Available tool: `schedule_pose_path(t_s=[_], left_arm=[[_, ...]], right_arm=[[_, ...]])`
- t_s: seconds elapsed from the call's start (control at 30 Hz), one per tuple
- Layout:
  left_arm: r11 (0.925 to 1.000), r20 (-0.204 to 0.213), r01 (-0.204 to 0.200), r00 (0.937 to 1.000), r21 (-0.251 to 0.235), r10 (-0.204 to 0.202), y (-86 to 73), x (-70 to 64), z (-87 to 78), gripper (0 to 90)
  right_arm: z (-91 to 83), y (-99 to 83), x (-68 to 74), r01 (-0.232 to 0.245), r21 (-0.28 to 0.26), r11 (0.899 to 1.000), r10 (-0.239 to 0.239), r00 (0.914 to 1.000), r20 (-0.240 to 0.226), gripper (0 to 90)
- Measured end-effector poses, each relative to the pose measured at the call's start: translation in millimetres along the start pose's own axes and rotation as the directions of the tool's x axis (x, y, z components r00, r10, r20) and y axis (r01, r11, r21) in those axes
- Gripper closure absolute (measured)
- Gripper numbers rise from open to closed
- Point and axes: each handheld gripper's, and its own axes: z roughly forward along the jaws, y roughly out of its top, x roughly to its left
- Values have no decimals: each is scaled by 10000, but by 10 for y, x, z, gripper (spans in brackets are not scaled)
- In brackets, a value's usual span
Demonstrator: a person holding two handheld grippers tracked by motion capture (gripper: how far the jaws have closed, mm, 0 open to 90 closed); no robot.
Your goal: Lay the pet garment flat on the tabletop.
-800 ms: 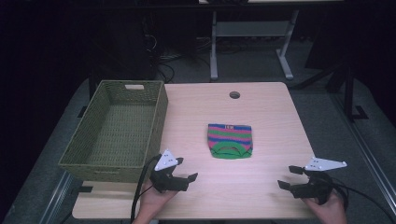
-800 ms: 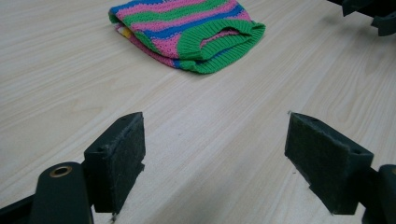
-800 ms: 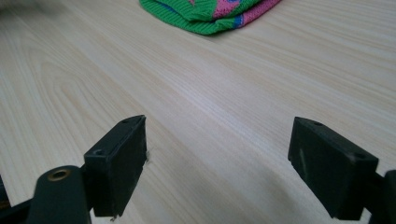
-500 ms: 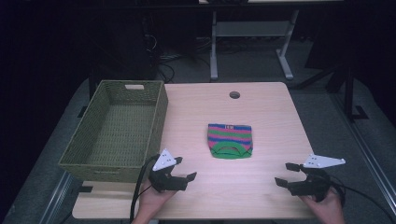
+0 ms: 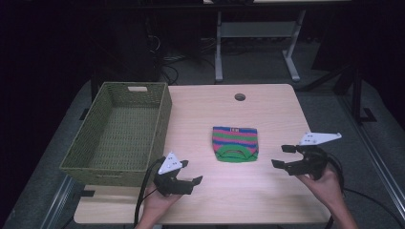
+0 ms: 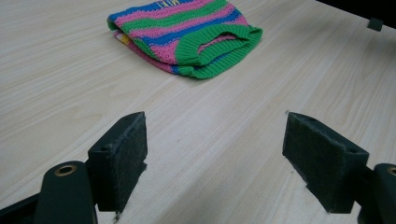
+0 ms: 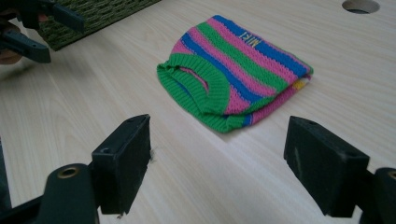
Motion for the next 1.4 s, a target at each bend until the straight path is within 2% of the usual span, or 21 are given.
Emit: schedule_pose_path(t_s=[0.23, 0.3, 0.53, 0.6, 0.77, 0.87, 1.03, 1.2, 1.4], left_arm=[[10000, -3, -61, 10000, 39, 61, 2, 19, -1, 213], [10000, -10, 42, 10000, 36, -41, -1, 26, 0, 213], [10000, 25, -28, 10000, 62, 27, 4, 26, 18, 212], [10000, 38, -37, 10000, 55, 37, 7, 23, 22, 212], [9999, 35, -69, 10000, 140, 69, 6, 31, 40, 212], [9999, 53, -35, 10000, 161, 34, 5, 30, 48, 212], [9998, 82, -57, 10000, 165, 56, 6, 29, 58, 213], [9999, 93, -59, 9999, 162, 58, 8, 28, 60, 213], [9999, 111, -58, 9999, 152, 56, 10, 26, 64, 213]], right_arm=[[192, 273, -43, 315, 399, 9987, -312, 9995, -91, 241], [266, 341, -46, 427, 507, 9978, -423, 9991, -99, 257], [511, 455, -71, 519, 977, 9939, -495, 9984, -268, 315], [578, 470, -82, 569, 1048, 9929, -541, 9981, -297, 334], [798, 490, -101, 664, 1213, 9904, -630, 9975, -316, 446], [933, 478, -130, 546, 1465, 9877, -498, 9981, -361, 501], [1146, 432, -160, 475, 1946, 9797, -423, 9986, -307, 546], [1228, 398, -193, 355, 2017, 9788, -340, 9994, -112, 563], [1276, 356, -226, 237, 2333, 9721, -251, 9997, 30, 561]])
